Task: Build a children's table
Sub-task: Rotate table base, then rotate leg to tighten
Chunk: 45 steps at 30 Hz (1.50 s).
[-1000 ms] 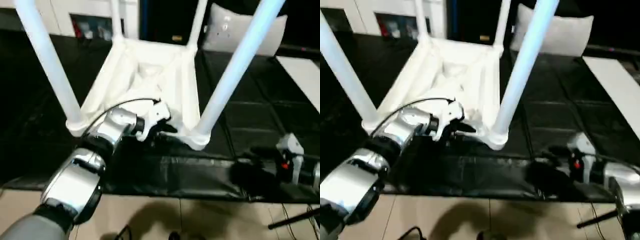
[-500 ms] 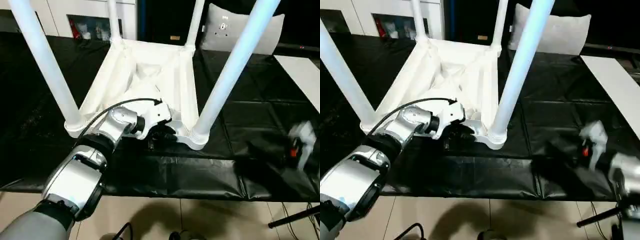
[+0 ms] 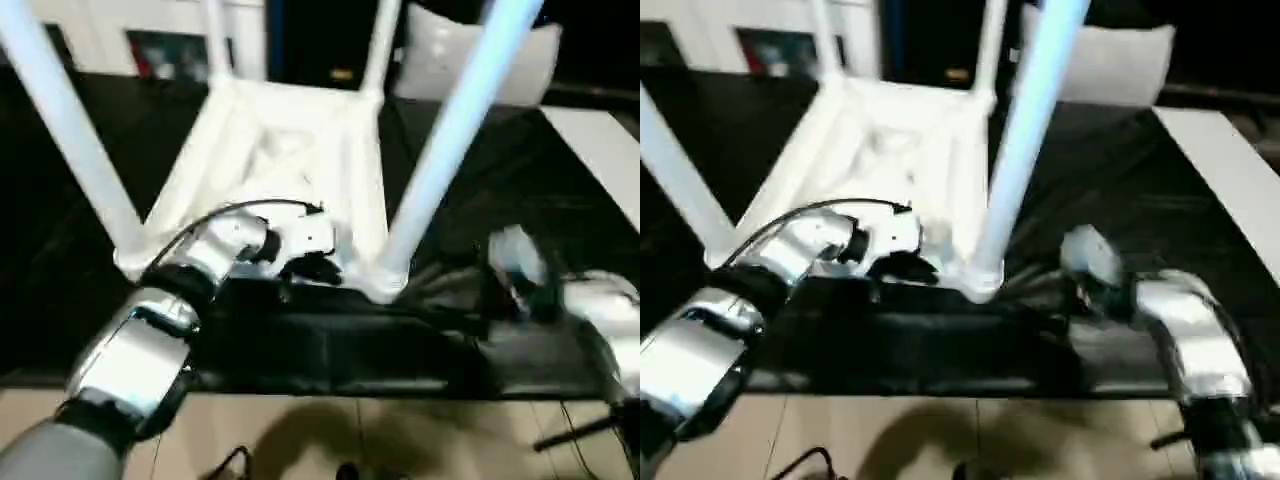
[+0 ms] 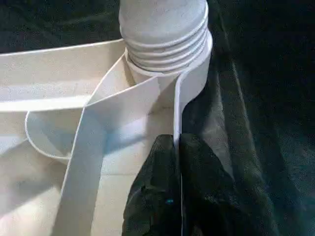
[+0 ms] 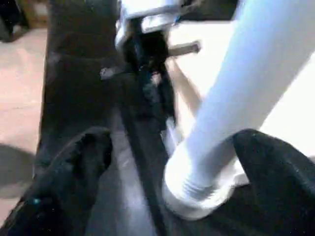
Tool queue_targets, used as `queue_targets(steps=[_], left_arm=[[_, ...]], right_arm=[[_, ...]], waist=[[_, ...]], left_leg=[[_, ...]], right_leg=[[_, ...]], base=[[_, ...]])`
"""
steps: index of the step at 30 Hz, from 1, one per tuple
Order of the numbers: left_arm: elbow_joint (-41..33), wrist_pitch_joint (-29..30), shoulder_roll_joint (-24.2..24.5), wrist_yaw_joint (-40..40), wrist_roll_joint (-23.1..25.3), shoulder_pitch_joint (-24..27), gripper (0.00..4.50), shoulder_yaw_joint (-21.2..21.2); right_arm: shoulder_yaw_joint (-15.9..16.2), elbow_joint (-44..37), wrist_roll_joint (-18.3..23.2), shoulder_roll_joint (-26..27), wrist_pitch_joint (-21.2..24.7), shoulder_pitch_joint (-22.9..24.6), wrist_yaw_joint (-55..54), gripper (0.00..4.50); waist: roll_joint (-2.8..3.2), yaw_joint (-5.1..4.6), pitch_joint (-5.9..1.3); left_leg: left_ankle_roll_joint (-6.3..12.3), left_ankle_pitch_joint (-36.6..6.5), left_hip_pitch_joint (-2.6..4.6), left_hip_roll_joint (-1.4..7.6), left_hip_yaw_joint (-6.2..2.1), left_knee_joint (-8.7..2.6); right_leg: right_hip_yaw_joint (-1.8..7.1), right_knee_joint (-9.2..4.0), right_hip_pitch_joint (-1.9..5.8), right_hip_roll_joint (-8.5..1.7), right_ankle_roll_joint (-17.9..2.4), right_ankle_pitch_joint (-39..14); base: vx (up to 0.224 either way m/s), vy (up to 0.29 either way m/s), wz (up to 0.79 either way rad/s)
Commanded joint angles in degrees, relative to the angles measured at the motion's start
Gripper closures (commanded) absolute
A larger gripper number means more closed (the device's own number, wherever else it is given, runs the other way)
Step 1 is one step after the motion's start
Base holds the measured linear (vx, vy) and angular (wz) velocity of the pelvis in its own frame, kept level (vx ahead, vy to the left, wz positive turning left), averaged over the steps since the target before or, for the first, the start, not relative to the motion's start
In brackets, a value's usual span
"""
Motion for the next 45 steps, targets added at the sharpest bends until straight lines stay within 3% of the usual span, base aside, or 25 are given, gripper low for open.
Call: queue_targets(steps=[1, 3, 4, 6, 8, 11, 16, 21, 22, 24, 30, 38, 45], left_arm=[[-0.41, 3.04, 2.13, -1.82, 0.92, 2.87, 4.47, -0.56], [-1.52, 3.70, 2.60, -2.89, 0.54, 3.50, 4.47, -0.39], [-4.46, 5.10, 3.53, -5.23, -0.40, 5.02, 4.47, -0.18], [-8.36, 7.22, 4.70, -7.62, -1.55, 6.84, 4.47, 0.03], [-9.77, 8.25, 4.95, -8.00, -2.11, 7.47, 4.47, 0.33], [-16.91, 12.52, 5.10, -8.89, -5.51, 10.64, 4.47, 2.22], [-24.69, 13.86, 5.37, -10.16, -8.08, 14.83, 4.47, 2.70], [-30.50, 15.01, 6.20, -11.31, -8.33, 17.91, 4.47, 1.67], [-31.26, 15.38, 6.30, -11.30, -8.32, 18.28, 4.50, 1.59], [-33.08, 16.39, 6.45, -10.83, -8.52, 18.95, 4.50, 1.67], [-36.85, 18.67, 7.28, -10.18, -8.76, 20.52, 4.50, 1.67], [-39.12, 20.80, 8.30, -10.44, -8.77, 21.44, 4.50, 1.69], [-39.77, 22.18, 8.64, -9.71, -8.98, 21.47, 4.50, 2.05]], right_arm=[[0.21, -2.12, 0.52, 0.86, 3.31, -3.68, -0.49, 0.00], [0.12, -2.69, -0.01, 1.34, 4.32, -4.22, -0.74, 0.00], [0.30, -5.90, 0.23, 0.95, 7.50, -3.64, -2.27, 0.00], [0.57, -8.26, 1.15, 0.12, 10.00, -3.08, -3.23, 0.00], [0.59, -8.52, 1.45, -0.22, 10.39, -2.87, -3.41, 0.00], [0.79, -8.71, 0.66, -0.31, 12.24, -2.31, -4.73, 0.00], [1.55, -8.23, -1.11, 1.53, 13.62, -1.72, -6.92, 0.00], [2.42, -7.69, 1.71, 3.04, 16.20, -2.19, -5.76, 0.00], [2.72, -6.77, 1.73, 3.25, 15.82, -2.52, -5.20, 0.30], [3.48, -4.60, 2.11, 3.57, 16.00, -3.35, -3.00, 0.38], [5.02, 1.98, 0.66, 5.67, 16.03, -6.12, -1.29, 0.89], [5.92, 7.54, 0.17, 7.20, 15.29, -8.62, 0.96, 1.49], [6.35, 9.53, -0.22, 7.47, 14.39, -9.06, 2.54, 2.09]], waist=[[-0.40, 0.67, -3.70], [-0.10, 0.32, -3.64], [-0.32, 0.39, -3.70], [-0.58, 0.61, -4.11], [-0.21, 0.69, -4.22], [-0.03, 0.63, -4.22], [0.27, 0.41, -4.25], [0.41, 0.51, -3.83], [0.41, 0.51, -3.83], [0.31, 0.43, -3.81], [0.20, 0.21, -3.93], [0.17, -0.03, -3.76], [0.18, -0.37, -3.71]], left_leg=[[4.06, -4.73, -0.85, -0.08, 0.90, -3.85], [3.22, -4.73, -0.53, 0.03, 1.10, -3.80], [3.17, -4.23, -0.58, 0.01, 1.11, -3.83], [3.55, 0.07, -0.59, 0.09, 1.12, -3.91], [4.03, 2.17, -0.63, 0.03, 1.22, -3.79], [4.45, 3.23, -0.73, 0.04, 1.32, -3.80], [4.36, 3.05, -0.71, 0.04, 1.44, -3.81], [3.62, 0.15, -0.48, 0.24, 1.46, -4.06], [3.62, 0.15, -0.48, 0.24, 1.46, -4.06], [3.57, -0.26, -0.48, 0.21, 1.52, -4.03], [4.84, 2.67, -0.70, -0.03, 1.53, -3.79], [4.27, 0.63, -0.60, 0.06, 1.52, -3.90], [4.72, 1.43, -0.59, 0.03, 1.53, -3.85]], right_leg=[[1.55, -4.38, 3.98, -4.15, -14.79, -5.94], [1.65, -4.37, 3.51, -4.08, -15.05, -4.38], [1.70, -4.25, 3.73, -4.07, -15.20, -3.28], [1.71, -3.36, 4.20, -3.98, -15.45, 4.73], [1.65, -2.95, 4.31, -3.93, -16.00, 9.62], [1.59, -2.77, 4.42, -3.93, -16.90, 12.66], [1.55, -2.73, 4.40, -3.85, -17.32, 13.59], [1.56, -3.16, 4.06, -3.92, -16.46, 8.30], [1.56, -3.16, 4.06, -3.92, -16.46, 8.30], [1.53, -3.18, 3.98, -3.96, -16.48, 7.03], [1.45, -2.83, 4.14, -3.88, -17.07, 10.90], [1.42, -3.18, 3.94, -4.02, -16.70, 6.05], [1.38, -3.09, 3.84, -3.92, -16.88, 7.25]], base=[[0.000, 0.000, 0.00], [0.000, 0.000, 0.00], [0.000, 0.000, 0.00], [0.000, 0.000, 0.00], [0.000, 0.000, 0.00], [0.000, 0.000, 0.00], [0.000, 0.000, 0.00], [0.000, 0.000, 0.00], [0.000, 0.000, 0.00], [0.000, 0.000, 0.00], [0.000, 0.000, 0.00], [0.000, 0.000, 0.00], [0.000, 0.000, 0.00]])
